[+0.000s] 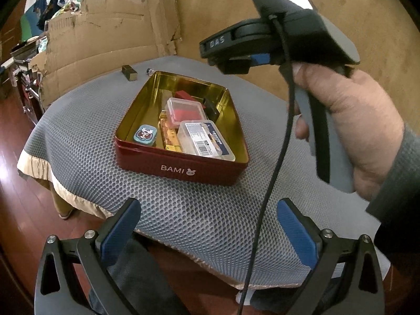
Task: Organize rigid objects
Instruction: 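Lift the plug adapter and carry it over the tin box, then lower the adapter into the tin box and open the right gripper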
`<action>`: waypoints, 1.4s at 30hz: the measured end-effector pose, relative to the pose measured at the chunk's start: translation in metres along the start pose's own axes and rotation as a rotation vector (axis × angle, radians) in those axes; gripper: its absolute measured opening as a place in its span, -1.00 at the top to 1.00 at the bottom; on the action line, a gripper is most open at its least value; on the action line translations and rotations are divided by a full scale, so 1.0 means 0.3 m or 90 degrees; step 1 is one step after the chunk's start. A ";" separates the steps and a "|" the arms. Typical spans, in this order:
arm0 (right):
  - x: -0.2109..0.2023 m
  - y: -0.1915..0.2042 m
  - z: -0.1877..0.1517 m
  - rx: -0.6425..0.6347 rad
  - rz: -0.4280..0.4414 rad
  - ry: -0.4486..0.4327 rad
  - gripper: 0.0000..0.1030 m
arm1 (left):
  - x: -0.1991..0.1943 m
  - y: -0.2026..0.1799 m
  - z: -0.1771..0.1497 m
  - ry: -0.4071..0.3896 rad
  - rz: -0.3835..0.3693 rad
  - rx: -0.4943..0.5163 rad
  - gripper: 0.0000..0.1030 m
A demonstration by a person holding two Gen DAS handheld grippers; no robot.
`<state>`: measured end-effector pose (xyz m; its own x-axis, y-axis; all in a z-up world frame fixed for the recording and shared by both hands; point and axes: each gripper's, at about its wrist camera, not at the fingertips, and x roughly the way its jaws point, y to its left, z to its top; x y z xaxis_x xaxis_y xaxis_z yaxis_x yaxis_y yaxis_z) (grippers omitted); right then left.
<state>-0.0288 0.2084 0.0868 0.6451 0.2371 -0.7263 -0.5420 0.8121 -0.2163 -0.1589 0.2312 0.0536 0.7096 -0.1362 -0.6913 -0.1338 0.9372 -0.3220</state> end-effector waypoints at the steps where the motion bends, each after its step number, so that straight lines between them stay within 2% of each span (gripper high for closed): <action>1: 0.005 0.005 0.000 -0.001 0.001 0.002 -0.24 | 0.001 0.000 0.000 0.000 0.000 0.000 -0.99; 26: 0.146 0.093 0.018 -0.029 0.030 0.043 -0.24 | 0.034 0.038 0.008 0.027 0.003 -0.020 -0.99; 30: 0.161 0.099 0.028 -0.015 0.058 0.038 -0.26 | 0.052 0.054 0.011 0.043 0.005 -0.033 -0.99; 31: 0.154 0.103 0.031 -0.017 0.057 0.024 -0.35 | 0.055 0.056 0.010 0.046 0.004 -0.034 -0.99; 32: 0.136 0.103 0.037 -0.019 0.050 0.004 -0.55 | 0.056 0.055 0.010 0.047 0.004 -0.034 -0.99; 33: 0.122 0.099 0.042 -0.016 0.055 -0.008 -0.64 | 0.056 0.053 0.010 0.047 0.002 -0.033 -0.99; 34: 0.110 0.092 0.046 -0.014 0.064 -0.013 -0.66 | 0.056 0.050 0.010 0.046 0.001 -0.031 -0.99; 37: 0.046 0.044 0.036 -0.028 0.031 -0.039 -0.66 | 0.055 0.038 0.006 0.042 -0.001 -0.021 -0.99; 40: -0.022 -0.078 -0.028 -0.003 0.019 -0.051 -0.66 | 0.054 0.025 -0.001 0.041 -0.001 -0.006 -0.99; 42: -0.063 -0.195 -0.106 0.044 0.011 -0.048 -0.66 | 0.056 0.009 -0.008 0.042 -0.001 0.009 -0.99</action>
<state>-0.0263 0.1393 0.0923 0.6762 0.2886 -0.6778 -0.5164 0.8419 -0.1567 -0.1490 0.2305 0.0396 0.6631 -0.1587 -0.7315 -0.1221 0.9412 -0.3149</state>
